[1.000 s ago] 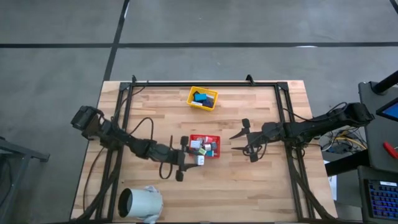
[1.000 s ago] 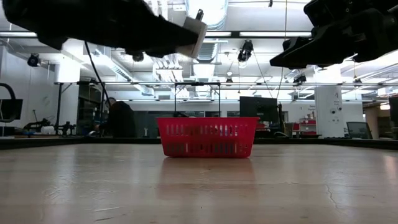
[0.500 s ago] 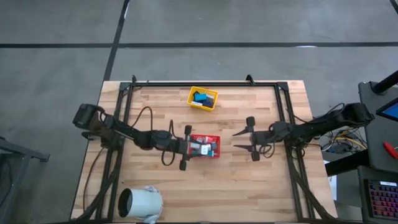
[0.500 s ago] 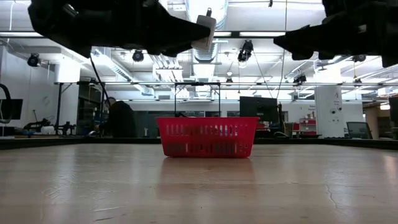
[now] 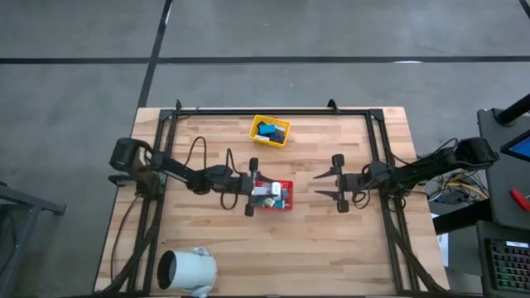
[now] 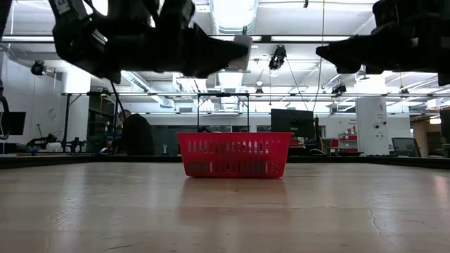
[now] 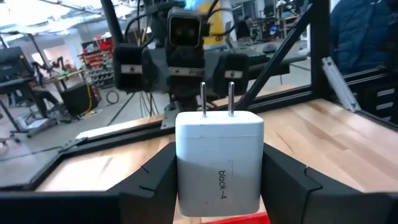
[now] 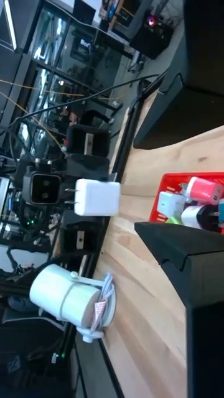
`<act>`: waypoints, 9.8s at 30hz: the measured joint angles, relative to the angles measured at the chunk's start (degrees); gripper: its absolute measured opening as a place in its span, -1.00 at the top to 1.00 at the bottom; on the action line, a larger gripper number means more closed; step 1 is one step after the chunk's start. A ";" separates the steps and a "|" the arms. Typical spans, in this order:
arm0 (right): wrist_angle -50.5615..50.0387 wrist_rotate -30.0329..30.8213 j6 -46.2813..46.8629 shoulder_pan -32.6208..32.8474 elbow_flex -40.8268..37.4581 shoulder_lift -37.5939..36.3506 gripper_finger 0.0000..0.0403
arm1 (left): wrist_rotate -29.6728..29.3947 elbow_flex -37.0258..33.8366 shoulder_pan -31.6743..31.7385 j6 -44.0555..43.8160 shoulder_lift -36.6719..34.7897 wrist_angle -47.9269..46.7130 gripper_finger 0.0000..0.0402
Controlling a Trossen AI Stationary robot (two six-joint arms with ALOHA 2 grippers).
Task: Pick & Place Office items
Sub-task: Put the white charger adapter into the red bin, then return to Home Position
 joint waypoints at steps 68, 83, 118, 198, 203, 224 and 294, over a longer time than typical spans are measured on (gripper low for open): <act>-49.35 -3.17 0.90 -2.70 -4.04 -58.05 0.00 | 6.19 13.85 4.27 -7.03 10.76 -20.36 0.13; -50.01 -3.12 1.36 -2.68 -4.04 -58.10 0.00 | 3.47 21.04 4.24 -7.79 10.42 -41.27 0.13; -51.16 -1.51 2.19 -2.90 -4.04 -58.10 0.00 | -4.58 32.00 1.47 -2.88 3.54 -80.39 0.13; -51.60 -1.51 1.95 -2.90 -4.04 -58.04 0.00 | -1.63 41.56 1.74 6.43 6.14 -91.28 -0.13; -51.60 -1.53 1.95 -2.90 -4.04 -58.03 0.00 | -1.79 42.67 2.04 6.61 5.49 -91.19 -0.12; -50.82 -1.53 3.34 -2.94 -4.00 -58.07 0.00 | -2.97 42.35 2.89 5.58 -8.93 -88.46 -0.13; -44.57 4.38 12.69 -2.90 -4.04 -58.10 0.00 | 4.74 12.27 2.78 -6.37 -58.96 -78.69 -0.13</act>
